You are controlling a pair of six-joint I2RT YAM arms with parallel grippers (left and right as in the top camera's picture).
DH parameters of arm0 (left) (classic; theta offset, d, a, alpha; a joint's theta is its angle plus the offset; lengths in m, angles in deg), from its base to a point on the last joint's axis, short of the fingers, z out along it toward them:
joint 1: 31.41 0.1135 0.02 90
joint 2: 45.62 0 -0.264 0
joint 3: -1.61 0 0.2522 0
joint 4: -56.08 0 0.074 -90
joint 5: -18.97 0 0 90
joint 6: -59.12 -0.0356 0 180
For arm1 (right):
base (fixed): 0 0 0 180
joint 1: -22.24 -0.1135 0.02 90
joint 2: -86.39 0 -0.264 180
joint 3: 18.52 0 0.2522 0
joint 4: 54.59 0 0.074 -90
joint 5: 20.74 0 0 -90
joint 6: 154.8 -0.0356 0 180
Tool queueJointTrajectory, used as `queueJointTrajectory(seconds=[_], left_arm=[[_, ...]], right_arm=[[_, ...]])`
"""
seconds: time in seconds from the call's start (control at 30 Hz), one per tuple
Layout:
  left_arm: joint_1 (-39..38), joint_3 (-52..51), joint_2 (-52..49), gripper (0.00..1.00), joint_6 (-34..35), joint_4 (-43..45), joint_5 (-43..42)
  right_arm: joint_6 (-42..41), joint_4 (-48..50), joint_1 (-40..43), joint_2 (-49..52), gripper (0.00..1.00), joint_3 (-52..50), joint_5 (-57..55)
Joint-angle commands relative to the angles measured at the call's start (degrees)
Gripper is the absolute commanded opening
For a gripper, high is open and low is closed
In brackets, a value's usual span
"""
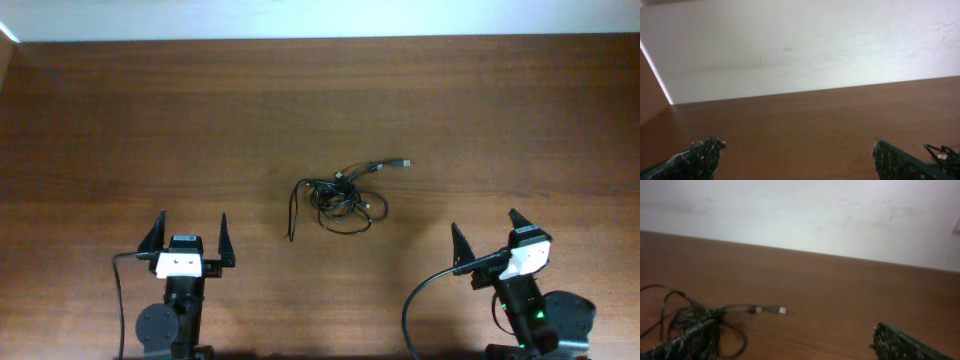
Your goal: Untangle cables
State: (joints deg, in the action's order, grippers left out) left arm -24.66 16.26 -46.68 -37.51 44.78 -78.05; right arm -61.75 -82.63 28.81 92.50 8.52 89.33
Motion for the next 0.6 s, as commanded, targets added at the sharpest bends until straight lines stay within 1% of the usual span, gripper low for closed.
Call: queueJointTrajectory(seconds=[0.0, 0.07, 0.13, 0.2, 0.23, 0.37, 0.4, 0.43, 0.47, 0.5, 0.53, 0.57], left_arm=[[-0.3, 2.8, -3.0, 0.99, -0.3, 0.3, -1.6], [-0.3, 6.2, -6.6, 0.99, -0.1, -0.2, -1.7], [-0.3, 12.4, -12.4, 0.99, -0.2, -3.0, -1.7], [-0.3, 19.7, -20.5, 0.99, -0.2, -5.2, -1.8], [-0.3, 21.5, -22.5, 0.99, -0.2, -6.0, -2.0], [-0.3, 40.3, -41.9, 0.99, -0.2, -16.3, -7.7], [-0.3, 45.5, -46.2, 0.99, -0.1, -19.6, -10.5], [-0.3, 53.9, -52.6, 0.99, -0.1, -25.6, -14.2], [-0.3, 59.7, -57.0, 0.99, -0.1, -30.7, -15.8], [-0.4, 67.5, -62.6, 0.99, -0.1, -37.6, -16.2], [-0.7, 76.8, -69.2, 0.99, -0.3, -46.4, -16.1], [-1.1, 82.9, -73.5, 0.99, -0.3, -51.9, -16.1]], right_arm=[[-0.5, -0.3, 0.3, 7.5, 0.99, 8.8, 0.8], [-0.5, -2.5, 0.3, 13.0, 0.99, 14.6, 0.7], [-0.5, -8.0, 0.3, 19.5, 0.99, 22.6, 0.7], [-0.5, -14.0, 0.3, 25.4, 0.99, 30.3, 0.7], [-0.5, -15.8, 0.3, 27.1, 0.99, 32.4, 0.7], [-0.5, -27.0, 0.3, 35.8, 0.99, 43.6, 0.7], [-0.5, -29.3, 0.3, 37.3, 0.99, 45.5, 0.7], [-0.5, -33.1, 0.3, 39.6, 0.99, 48.5, 0.7], [-0.5, -36.0, 0.3, 41.2, 0.99, 50.7, 0.8], [-0.5, -38.7, 0.3, 42.8, 0.99, 52.9, 1.1], [-0.5, -41.2, 0.3, 44.5, 0.99, 55.3, 2.4], [-0.5, -42.6, 0.3, 45.7, 0.99, 56.9, 3.9]])
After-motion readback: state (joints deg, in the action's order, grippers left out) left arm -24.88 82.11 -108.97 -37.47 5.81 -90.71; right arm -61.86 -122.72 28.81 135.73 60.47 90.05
